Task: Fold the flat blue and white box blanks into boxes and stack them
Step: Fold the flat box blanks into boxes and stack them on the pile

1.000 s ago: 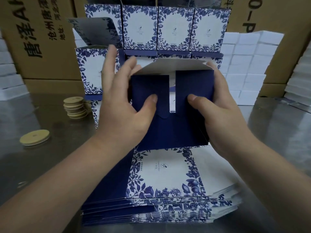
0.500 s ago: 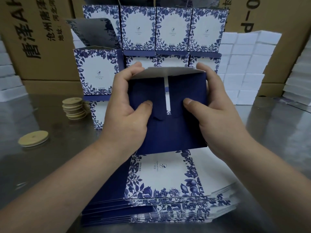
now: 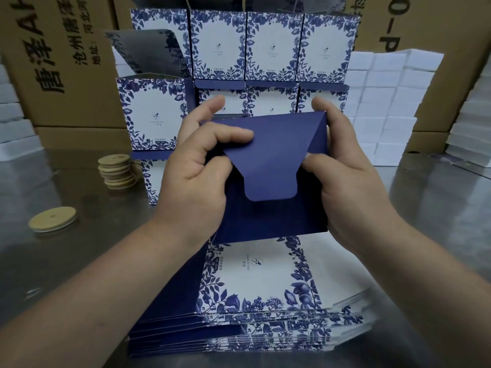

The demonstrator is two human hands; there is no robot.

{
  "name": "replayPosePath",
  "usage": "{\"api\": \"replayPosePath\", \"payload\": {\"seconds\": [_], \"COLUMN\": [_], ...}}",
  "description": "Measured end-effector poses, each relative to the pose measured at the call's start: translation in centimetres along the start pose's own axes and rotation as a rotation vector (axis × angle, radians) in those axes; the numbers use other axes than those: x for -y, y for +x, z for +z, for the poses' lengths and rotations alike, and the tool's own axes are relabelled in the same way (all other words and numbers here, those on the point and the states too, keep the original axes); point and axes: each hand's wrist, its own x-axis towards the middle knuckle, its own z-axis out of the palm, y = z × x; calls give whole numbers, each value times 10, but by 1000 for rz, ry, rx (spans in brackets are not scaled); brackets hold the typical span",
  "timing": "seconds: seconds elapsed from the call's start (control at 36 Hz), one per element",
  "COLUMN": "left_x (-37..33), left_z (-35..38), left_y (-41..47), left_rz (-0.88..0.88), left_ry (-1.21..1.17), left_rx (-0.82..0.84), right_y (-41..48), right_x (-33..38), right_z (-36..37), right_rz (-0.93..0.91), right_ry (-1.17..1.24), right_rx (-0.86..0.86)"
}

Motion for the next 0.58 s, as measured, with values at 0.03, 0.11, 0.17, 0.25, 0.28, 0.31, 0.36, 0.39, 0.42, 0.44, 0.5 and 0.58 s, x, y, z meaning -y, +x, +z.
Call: {"api": "replayPosePath", "payload": {"seconds": [0.03, 0.11, 0.17, 0.25, 0.28, 0.31, 0.36, 0.39, 0.42, 0.44, 0.5, 0.58], "left_x": [0, -2, -2, -3, -3, -3, -3, -3, -3, -3, -2, -1], "left_z": [-1, -2, -3, -3, -3, -3, -2, -2, -2, -2, -2, -2], "left_y": [0, -1, -1, -1, 0, 0, 0, 0, 0, 0, 0, 1], "left_rz": [-1, -4, 2, 20, 35, 51, 78, 87, 91, 93, 95, 94], "left_ry": [5, 20, 35, 93, 131, 167, 228, 252, 269, 282, 307, 342], "left_rx": [9, 47, 63, 70, 71, 73, 77, 78, 80, 83, 88, 96], "right_y": [0, 0, 0, -1, -1, -1, -1, -2, -2, -2, -1, 0], "right_x": [0, 1, 1, 1, 2, 2, 2, 2, 2, 1, -2, -5], "right_z": [0, -1, 0, 0, 0, -1, 0, 0, 0, 0, -1, -2], "right_rz": [6, 20, 20, 20, 17, 13, 6, 5, 6, 8, 3, -13], "right_ry": [5, 3, -2, -5, -2, 0, -3, -10, -17, -27, -47, -46], "right_rx": [-2, 1, 3, 11, 14, 17, 18, 17, 16, 15, 13, 12]}}
